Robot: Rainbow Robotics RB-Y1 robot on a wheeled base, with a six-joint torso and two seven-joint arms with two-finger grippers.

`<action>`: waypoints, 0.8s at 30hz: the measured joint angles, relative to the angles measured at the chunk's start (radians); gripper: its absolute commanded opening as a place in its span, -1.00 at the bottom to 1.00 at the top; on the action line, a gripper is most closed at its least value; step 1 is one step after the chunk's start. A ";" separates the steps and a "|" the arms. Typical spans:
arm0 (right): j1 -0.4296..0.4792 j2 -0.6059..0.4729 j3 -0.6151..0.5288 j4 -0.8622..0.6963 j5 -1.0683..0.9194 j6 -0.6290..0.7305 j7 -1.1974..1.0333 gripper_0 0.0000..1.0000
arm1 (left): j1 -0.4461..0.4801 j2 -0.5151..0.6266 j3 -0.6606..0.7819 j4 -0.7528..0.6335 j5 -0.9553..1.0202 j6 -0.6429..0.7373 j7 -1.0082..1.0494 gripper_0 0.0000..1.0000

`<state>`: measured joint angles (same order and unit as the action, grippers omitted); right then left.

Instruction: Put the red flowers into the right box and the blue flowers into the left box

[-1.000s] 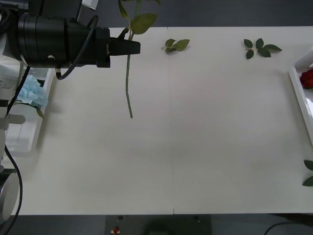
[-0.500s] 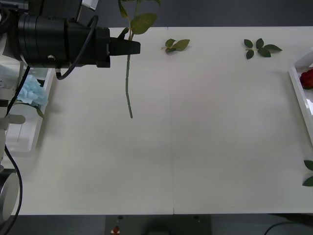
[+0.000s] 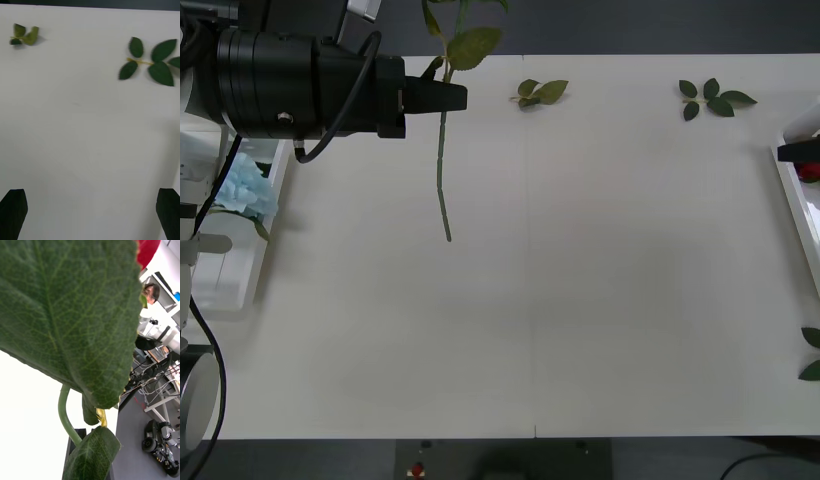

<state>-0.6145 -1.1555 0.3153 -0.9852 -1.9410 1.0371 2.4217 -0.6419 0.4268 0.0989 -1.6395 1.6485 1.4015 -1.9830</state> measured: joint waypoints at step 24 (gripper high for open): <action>0.337 0.152 -0.002 -0.477 -0.632 -0.011 0.259 1.00 | 0.000 0.000 0.000 0.001 0.000 0.000 0.000 -1.00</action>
<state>-0.2778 -1.0030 0.3136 -1.4621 -2.5732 1.0258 2.6810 -0.6419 0.4268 0.0987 -1.6389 1.6486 1.4015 -1.9830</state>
